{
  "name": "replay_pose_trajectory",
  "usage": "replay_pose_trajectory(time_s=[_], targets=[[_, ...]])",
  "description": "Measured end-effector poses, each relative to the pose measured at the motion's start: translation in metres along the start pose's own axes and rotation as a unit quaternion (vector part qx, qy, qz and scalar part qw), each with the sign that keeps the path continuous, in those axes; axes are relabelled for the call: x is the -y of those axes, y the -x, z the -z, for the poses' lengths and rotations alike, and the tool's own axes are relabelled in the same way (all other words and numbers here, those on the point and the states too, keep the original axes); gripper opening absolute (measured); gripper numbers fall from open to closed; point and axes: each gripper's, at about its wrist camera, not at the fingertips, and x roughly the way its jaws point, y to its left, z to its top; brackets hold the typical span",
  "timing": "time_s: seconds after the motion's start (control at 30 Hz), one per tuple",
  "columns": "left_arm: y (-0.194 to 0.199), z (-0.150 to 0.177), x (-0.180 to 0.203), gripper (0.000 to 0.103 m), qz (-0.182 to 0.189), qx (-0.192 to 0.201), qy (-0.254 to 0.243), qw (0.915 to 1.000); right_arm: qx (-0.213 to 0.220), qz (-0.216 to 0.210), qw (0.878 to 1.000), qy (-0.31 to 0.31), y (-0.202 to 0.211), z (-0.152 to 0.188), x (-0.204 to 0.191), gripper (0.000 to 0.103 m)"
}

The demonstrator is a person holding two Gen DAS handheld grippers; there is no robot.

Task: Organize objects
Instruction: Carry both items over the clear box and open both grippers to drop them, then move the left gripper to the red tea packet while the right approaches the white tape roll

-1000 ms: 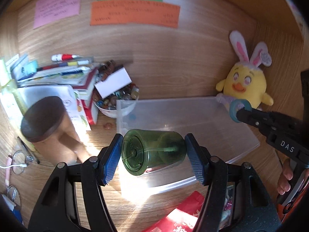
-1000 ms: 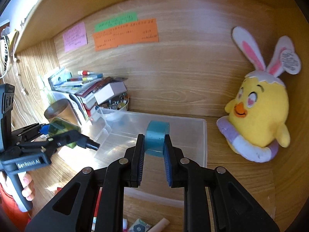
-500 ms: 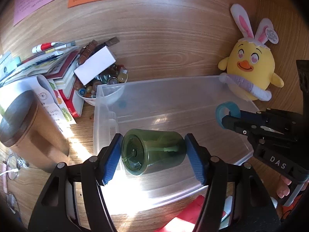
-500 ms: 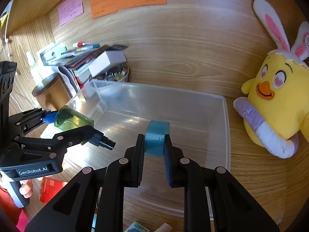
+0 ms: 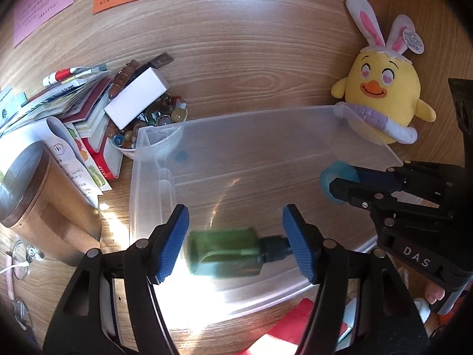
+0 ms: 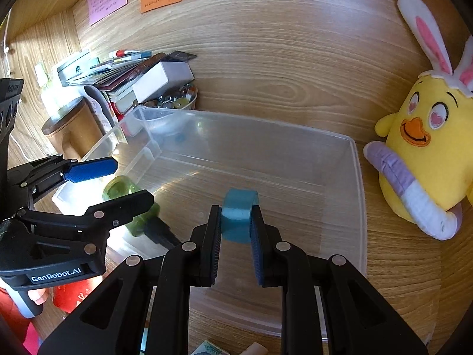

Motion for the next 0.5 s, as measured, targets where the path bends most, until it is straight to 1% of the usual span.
replay_pose_trajectory(time_s=[0.07,0.1,0.13,0.17,0.2,0.23,0.33,0.4,0.47,0.5], targets=[[0.002,0.0,0.001,0.072,0.003,0.0,0.0,1.0,-0.002,0.001,1.0,0.004,0.0,0.0,-0.002,0.017],[0.005,0.001,0.001,0.076,0.003,0.002,-0.001,1.0,-0.002,0.002,1.0,0.006,0.001,0.0,-0.003,0.019],[0.006,0.001,0.002,0.083,0.002,0.004,0.0,1.0,-0.003,0.004,1.0,0.008,0.001,0.0,-0.004,0.025],[0.008,0.001,0.001,0.085,0.001,0.007,0.001,1.0,-0.002,0.007,1.0,0.011,0.003,0.001,-0.005,0.029],[0.011,0.001,0.001,0.086,0.002,0.012,0.003,0.9999,0.002,0.01,1.0,0.013,0.005,0.001,-0.006,0.038],[0.013,0.001,0.0,0.087,0.002,0.013,0.005,0.9999,0.006,0.014,1.0,0.015,0.007,0.001,-0.007,0.043],[0.019,0.001,-0.005,0.091,0.006,0.015,0.015,0.9998,0.019,0.025,0.999,0.022,0.015,0.0,-0.009,0.052],[0.024,0.003,-0.009,0.091,0.016,0.017,0.02,0.9995,0.025,0.029,0.999,0.025,0.021,0.0,-0.01,0.056],[0.032,0.005,-0.01,0.091,0.02,0.021,0.022,0.9993,0.032,0.032,0.999,0.029,0.027,0.0,-0.011,0.061],[0.036,0.007,-0.01,0.093,0.018,0.024,0.019,0.9994,0.035,0.034,0.998,0.031,0.031,0.0,-0.012,0.064]])
